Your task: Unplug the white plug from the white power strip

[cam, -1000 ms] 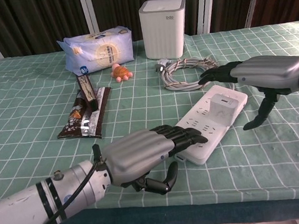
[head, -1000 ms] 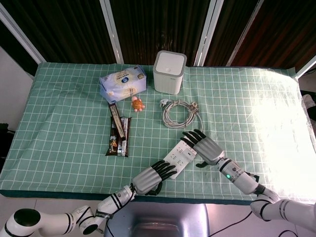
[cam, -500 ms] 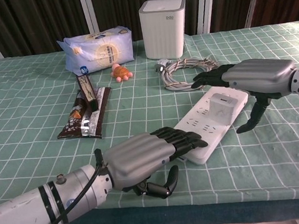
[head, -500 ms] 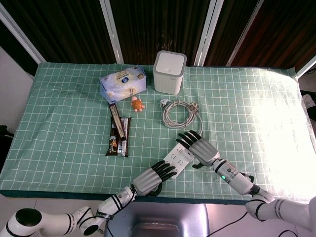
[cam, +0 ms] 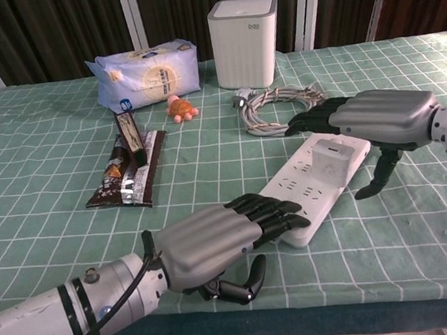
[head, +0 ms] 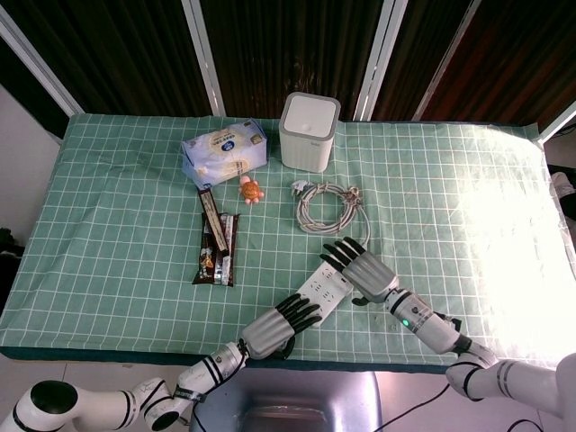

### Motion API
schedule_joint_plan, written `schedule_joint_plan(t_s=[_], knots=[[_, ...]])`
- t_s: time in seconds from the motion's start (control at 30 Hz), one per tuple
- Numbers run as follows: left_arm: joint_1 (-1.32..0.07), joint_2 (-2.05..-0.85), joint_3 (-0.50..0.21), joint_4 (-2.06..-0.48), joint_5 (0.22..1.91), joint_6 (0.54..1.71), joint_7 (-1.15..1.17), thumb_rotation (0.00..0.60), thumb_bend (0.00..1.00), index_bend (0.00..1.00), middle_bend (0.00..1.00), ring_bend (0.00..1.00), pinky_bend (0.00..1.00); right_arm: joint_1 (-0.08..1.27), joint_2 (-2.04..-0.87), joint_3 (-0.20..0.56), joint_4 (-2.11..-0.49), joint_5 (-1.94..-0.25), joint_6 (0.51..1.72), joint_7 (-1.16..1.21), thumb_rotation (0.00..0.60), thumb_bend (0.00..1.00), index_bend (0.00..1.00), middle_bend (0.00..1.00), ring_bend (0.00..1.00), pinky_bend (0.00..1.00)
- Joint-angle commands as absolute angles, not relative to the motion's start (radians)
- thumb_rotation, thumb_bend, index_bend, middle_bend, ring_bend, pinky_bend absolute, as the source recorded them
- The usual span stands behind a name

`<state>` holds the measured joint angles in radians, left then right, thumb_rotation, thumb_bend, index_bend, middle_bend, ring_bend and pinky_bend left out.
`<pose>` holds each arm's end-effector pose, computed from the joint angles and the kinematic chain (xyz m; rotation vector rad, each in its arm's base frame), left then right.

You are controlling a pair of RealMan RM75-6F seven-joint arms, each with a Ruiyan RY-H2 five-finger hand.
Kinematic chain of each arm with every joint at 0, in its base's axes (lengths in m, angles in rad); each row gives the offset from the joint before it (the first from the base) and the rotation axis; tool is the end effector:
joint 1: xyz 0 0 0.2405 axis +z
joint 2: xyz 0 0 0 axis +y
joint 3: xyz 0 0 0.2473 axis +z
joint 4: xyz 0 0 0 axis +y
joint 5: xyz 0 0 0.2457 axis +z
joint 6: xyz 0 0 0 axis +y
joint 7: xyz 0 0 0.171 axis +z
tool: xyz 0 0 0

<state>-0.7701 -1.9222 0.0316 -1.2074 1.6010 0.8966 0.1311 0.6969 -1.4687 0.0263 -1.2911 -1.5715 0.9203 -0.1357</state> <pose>-0.0802 0.2491 -0.2009 -2.4341 -0.7839 -1.0617 -0.1951 -0.3522 -0.0548 2.1728 -0.6103 0.7955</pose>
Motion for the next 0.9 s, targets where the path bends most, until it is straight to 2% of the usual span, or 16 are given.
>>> schedule_joint_plan(t_s=[0.03, 0.17, 0.37, 0.9], knots=[[-0.770, -1.923, 0.033, -1.207, 1.601, 0.898, 0.133, 0.361, 0.80, 0.00, 0.00, 0.00, 0.09, 0.698, -1.465, 0.024, -1.293, -1.571, 0.920, -0.129, 0.538, 0.25, 0.25, 0.18, 0.01, 0.04], [-0.770, -1.923, 0.036, -1.204, 1.599, 0.897, 0.134, 0.361, 0.80, 0.00, 0.00, 0.00, 0.09, 0.700, -1.462, 0.022, -1.293, -1.567, 0.920, -0.131, 0.546, 0.32, 0.33, 0.23, 0.05, 0.08], [-0.772, -1.927, 0.038, -1.199, 1.598, 0.894, 0.133, 0.359, 0.80, 0.00, 0.00, 0.00, 0.09, 0.704, -1.467, 0.021, -1.293, -1.557, 0.914, -0.147, 0.592, 0.35, 0.40, 0.29, 0.09, 0.12], [-0.776, -1.934, 0.040, -1.199, 1.593, 0.891, 0.146, 0.361, 0.80, 0.00, 0.00, 0.00, 0.09, 0.710, -1.474, 0.019, -1.307, -1.548, 0.918, -0.157, 0.600, 0.35, 0.43, 0.31, 0.12, 0.14]])
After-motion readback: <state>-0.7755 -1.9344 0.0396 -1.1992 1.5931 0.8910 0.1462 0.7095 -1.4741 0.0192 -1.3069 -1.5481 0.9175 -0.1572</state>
